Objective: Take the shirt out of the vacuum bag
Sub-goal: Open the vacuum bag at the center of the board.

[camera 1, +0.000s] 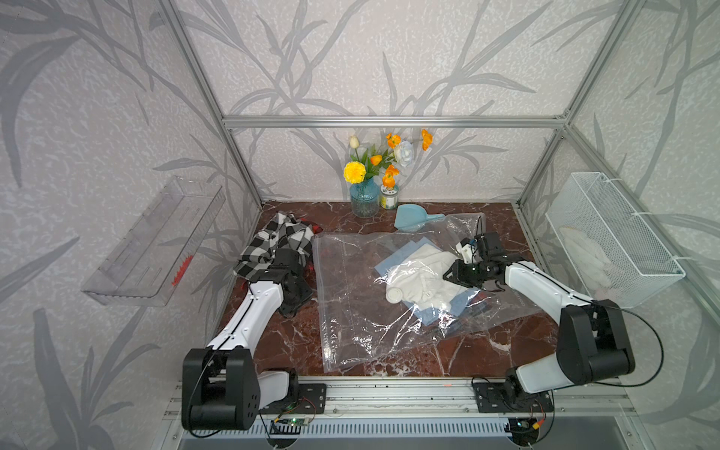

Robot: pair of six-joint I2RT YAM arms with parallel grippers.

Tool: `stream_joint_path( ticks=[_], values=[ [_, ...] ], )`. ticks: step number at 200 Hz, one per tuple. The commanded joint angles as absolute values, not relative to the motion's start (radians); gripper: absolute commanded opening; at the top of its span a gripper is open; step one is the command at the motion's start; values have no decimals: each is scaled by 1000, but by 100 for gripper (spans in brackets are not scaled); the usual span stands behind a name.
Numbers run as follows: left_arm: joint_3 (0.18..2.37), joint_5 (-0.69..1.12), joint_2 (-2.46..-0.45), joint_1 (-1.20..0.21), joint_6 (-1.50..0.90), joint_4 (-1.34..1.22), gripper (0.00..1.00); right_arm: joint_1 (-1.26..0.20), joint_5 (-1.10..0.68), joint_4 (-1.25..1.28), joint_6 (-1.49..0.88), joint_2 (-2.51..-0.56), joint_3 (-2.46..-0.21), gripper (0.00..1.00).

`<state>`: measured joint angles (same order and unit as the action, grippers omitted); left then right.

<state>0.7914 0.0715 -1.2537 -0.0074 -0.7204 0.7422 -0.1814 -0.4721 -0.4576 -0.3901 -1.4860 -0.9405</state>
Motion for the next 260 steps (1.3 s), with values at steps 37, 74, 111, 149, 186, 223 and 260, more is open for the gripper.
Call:
stream_joint_path(
  ticks=[37,74,111,149,186,223,260],
  values=[
    [649,227,-1276,-91,-839,413,22,-176,-495,-498,-360,-1439,-927,27],
    [608,364,-1284,-160,-902,218,30,-176,-497,-504,-351,-1437,-923,27],
    [532,512,-1351,-197,-982,-51,36,-176,-496,-508,-347,-1445,-935,28],
    [488,614,-1358,-226,-990,-115,44,-161,-491,-537,-327,-1457,-966,28],
    [423,524,-1250,-226,-977,83,46,-151,-499,-552,-323,-1441,-976,28],
    [335,500,-1120,-242,-1038,62,45,-230,-630,-526,-336,-1424,-980,34],
    [320,496,-1040,-285,-1050,20,50,-571,-608,-467,-402,-1454,-1051,59]
  ],
)
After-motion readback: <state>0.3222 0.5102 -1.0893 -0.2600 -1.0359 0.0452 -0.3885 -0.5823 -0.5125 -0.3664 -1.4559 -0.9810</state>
